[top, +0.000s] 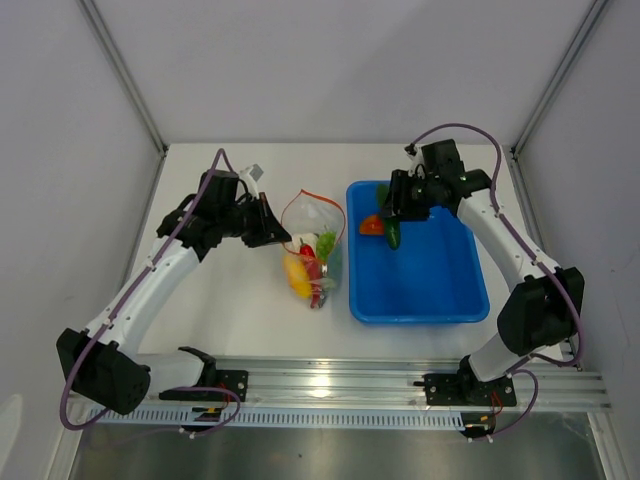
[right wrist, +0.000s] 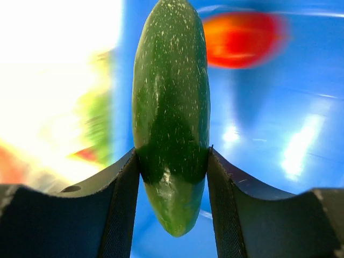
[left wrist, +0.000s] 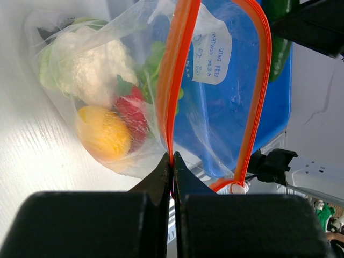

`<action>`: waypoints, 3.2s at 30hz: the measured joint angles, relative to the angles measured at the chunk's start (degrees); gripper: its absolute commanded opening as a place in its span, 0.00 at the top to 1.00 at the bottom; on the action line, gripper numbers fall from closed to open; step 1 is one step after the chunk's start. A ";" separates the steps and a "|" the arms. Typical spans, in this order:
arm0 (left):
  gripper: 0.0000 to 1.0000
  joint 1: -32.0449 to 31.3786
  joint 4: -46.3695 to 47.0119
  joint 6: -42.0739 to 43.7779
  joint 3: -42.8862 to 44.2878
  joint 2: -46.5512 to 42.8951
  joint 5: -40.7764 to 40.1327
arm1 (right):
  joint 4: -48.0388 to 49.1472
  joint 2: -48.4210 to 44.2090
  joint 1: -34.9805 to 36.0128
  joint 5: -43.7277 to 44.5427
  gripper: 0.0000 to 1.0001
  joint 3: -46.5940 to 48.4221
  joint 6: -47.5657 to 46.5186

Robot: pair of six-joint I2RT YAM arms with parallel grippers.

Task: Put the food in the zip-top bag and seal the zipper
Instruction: Pick up the fake vegetable from the bin, then place the fake vegetable in the zipper food storage bag.

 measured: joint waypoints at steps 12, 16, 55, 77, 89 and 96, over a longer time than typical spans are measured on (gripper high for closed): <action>0.99 0.02 -0.02 0.00 0.00 0.28 0.17 | -1.27 5.60 6.01 -33.18 1.00 20.20 8.17; 1.00 0.07 0.00 0.00 0.00 0.28 0.17 | -0.33 8.20 7.82 -40.35 1.00 24.55 14.49; 0.99 0.07 1.31 -0.02 0.00 -0.26 0.17 | -24.26 29.83 15.04 -28.72 1.00 43.78 21.92; 0.99 0.09 1.73 -0.13 -0.02 -0.26 0.42 | -28.48 32.04 17.07 -18.47 0.48 50.80 18.64; 0.99 0.09 1.73 -0.11 -0.02 -0.28 0.81 | -29.55 32.06 17.86 -16.65 0.28 51.04 16.90; 0.99 0.09 1.68 -0.09 -0.04 -0.37 0.79 | -30.21 32.06 18.08 -14.69 0.28 53.44 16.50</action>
